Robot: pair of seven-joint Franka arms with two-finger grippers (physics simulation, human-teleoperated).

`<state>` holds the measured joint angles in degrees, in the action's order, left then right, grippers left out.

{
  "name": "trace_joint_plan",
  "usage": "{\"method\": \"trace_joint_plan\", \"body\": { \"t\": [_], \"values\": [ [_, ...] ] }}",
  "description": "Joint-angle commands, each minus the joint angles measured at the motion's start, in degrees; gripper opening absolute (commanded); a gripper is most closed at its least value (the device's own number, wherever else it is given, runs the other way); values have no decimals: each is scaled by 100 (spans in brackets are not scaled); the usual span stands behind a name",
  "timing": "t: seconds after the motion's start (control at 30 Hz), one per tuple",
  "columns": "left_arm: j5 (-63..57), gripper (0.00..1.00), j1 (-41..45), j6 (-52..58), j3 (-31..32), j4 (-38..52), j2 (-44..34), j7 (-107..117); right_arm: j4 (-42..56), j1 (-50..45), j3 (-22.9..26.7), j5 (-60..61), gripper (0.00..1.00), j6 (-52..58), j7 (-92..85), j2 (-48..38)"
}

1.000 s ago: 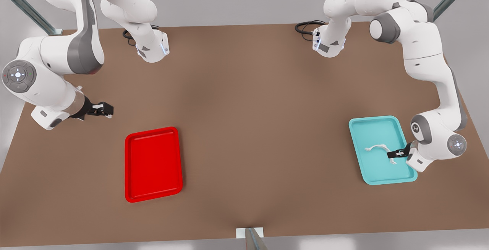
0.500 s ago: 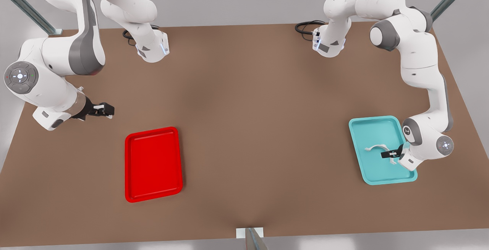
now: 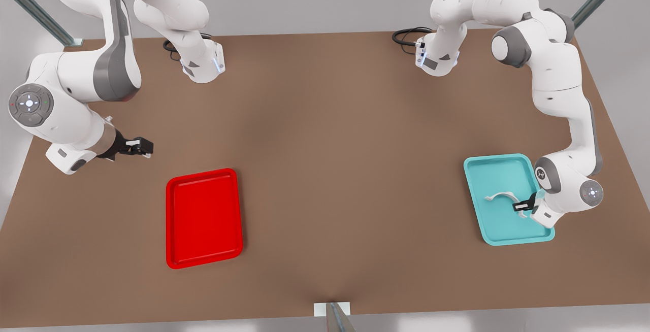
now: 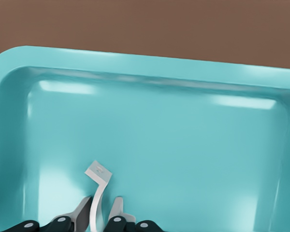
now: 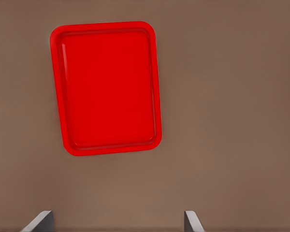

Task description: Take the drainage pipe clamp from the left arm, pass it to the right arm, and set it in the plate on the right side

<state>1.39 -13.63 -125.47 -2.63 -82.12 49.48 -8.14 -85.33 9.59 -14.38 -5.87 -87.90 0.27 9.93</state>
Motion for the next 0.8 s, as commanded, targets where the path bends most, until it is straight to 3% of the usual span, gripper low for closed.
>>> {"method": "trace_joint_plan", "body": {
  "t": [0.0, 0.63, 0.77],
  "values": [
    [1, 35, 0, -12, 0, 3, -8, 349, -1, -1, -4, 7, 100, -8, -1, -9],
    [-25, 32, 62, -241, 17, 55, 44, 463, -45, -1, -4, -2, 100, -43, -10, 0],
    [-16, 21, 71, -232, 17, 55, 44, 463, -54, -1, -4, 7, 100, -43, -10, 0]
  ]
}}
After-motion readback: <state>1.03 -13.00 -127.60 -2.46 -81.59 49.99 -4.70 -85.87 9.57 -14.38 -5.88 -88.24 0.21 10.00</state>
